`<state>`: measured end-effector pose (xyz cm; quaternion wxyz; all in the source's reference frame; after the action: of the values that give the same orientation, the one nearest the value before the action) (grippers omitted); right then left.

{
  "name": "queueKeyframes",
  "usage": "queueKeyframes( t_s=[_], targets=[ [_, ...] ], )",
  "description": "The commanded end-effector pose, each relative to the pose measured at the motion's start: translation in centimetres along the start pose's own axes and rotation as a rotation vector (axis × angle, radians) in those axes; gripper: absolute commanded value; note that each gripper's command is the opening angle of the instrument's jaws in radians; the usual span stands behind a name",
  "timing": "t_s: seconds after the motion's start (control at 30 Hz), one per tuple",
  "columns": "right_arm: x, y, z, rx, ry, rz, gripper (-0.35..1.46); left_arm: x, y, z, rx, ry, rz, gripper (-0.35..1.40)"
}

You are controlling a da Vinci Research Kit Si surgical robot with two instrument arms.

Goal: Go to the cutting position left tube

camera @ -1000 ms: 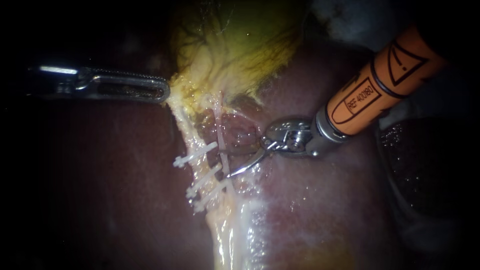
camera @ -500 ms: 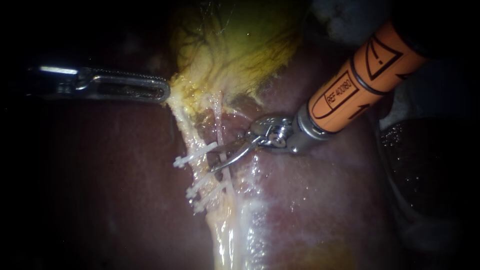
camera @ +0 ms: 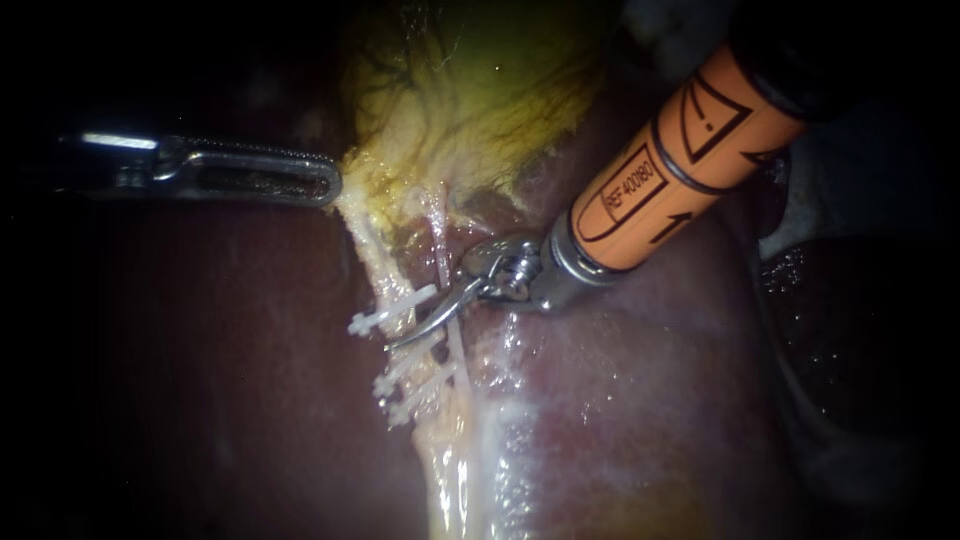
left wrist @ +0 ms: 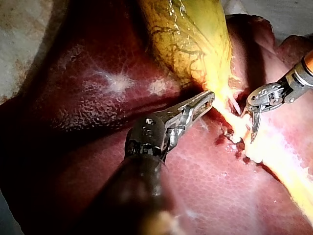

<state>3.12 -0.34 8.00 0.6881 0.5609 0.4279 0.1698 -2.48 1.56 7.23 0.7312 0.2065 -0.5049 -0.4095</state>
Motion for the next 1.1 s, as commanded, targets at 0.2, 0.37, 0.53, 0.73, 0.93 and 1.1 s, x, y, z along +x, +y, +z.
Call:
queueKeyframes(
  t_s=[0.2,0.37,0.53,0.73,0.93,1.1],
  targets=[
    [0.0,0.0,0.15,0.027,0.014,-0.008,1.01,0.0,0.0,0.0,0.0,0.0,0.0,-0.35],
    [-0.04,-0.01,0.27,0.064,0.047,-0.017,0.96,0.0,0.0,0.0,0.0,0.0,0.0,-0.35],
    [-0.04,-0.05,0.4,0.104,0.076,-0.072,0.86,0.0,0.0,0.0,0.0,0.0,0.0,-0.35],
    [0.04,-0.15,0.52,0.161,0.14,-0.141,0.84,-0.01,0.0,0.0,0.001,0.0,0.0,-0.35],
    [0.19,-0.26,0.49,0.197,0.184,-0.183,0.81,-0.01,0.0,-0.01,0.001,0.0,0.0,-0.35],
    [0.33,-0.37,0.41,0.205,0.19,-0.193,0.81,-0.01,-0.01,-0.01,0.001,0.0,0.0,-0.35]
  ],
)
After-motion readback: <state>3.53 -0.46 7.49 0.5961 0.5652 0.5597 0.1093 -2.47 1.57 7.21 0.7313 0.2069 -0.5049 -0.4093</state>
